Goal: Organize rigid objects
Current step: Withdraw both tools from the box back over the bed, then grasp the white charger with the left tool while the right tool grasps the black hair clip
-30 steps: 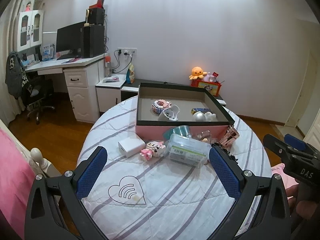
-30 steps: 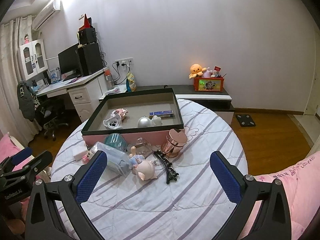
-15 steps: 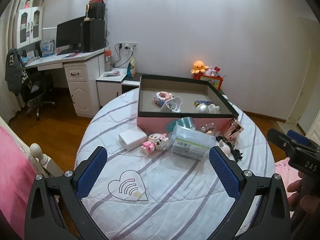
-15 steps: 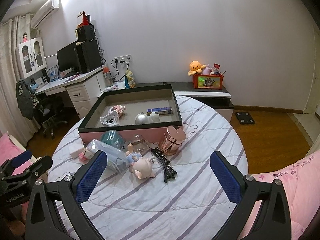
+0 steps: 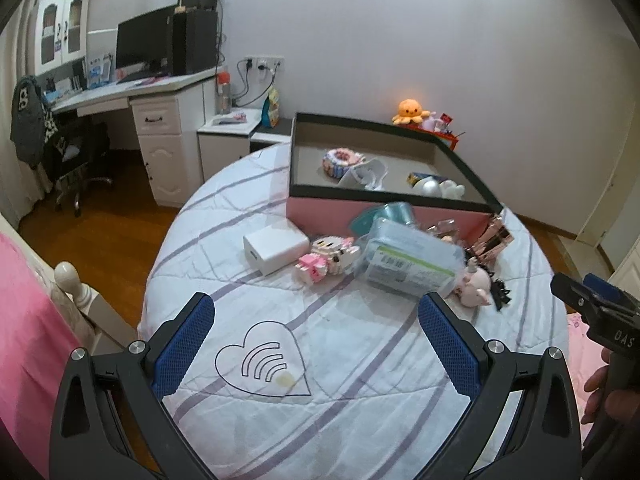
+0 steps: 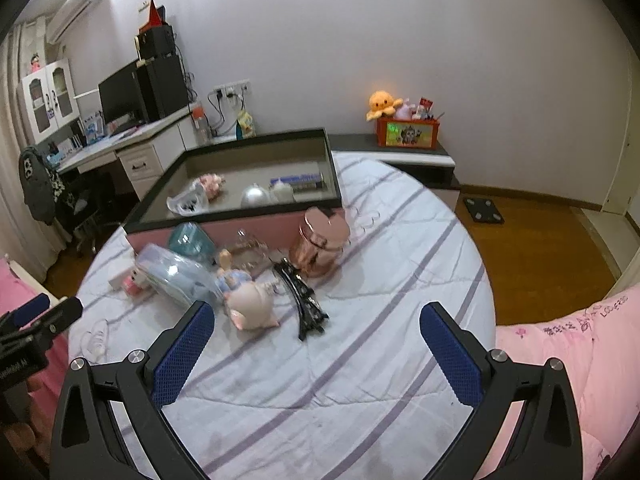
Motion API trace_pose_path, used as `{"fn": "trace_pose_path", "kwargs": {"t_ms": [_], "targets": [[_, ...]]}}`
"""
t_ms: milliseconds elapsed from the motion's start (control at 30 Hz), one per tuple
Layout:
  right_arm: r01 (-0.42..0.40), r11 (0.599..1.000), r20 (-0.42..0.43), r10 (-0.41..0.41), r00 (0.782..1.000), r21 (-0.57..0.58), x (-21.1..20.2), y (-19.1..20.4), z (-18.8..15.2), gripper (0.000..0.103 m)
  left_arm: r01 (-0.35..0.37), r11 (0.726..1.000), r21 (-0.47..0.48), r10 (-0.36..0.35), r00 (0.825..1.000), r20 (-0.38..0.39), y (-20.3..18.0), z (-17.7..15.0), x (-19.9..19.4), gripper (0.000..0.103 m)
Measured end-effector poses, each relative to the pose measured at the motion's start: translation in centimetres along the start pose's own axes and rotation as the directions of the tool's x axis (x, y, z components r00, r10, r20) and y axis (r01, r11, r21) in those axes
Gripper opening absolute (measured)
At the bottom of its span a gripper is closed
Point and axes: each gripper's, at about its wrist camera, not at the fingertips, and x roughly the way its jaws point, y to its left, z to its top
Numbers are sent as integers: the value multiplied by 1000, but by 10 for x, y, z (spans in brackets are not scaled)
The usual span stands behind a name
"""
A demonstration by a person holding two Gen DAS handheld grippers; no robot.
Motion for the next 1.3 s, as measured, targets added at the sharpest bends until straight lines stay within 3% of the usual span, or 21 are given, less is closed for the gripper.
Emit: {"fn": "trace_pose_path", "kwargs": {"t_ms": [400,700,933,1133,1233,1300], "targets": [[28,999,-136,-32,990,-30,60,-6,-11,102,-58,998,-14,57,996,-75,25,-3,43,103],[26,998,-186,-37,982,-61,92,-4,-8,84,-137,990,27,139,984,-107,52,14,90,103],[21,994,-178,-40,983,-111,104,2,2,74,-87,987,137,107,983,-152,50,26,121,103],[-11,994,-173,-8,985,-112,107,1,6,70,-30,969,247,72,984,-163,36,41,137,103],[-23,992,-173,0,985,-128,105,3,6,57,29,962,272,20,984,-175,30,43,138,91],[-35,990,-178,10,984,-138,104,5,7,49,75,959,273,-23,982,-188,26,41,136,70]]}}
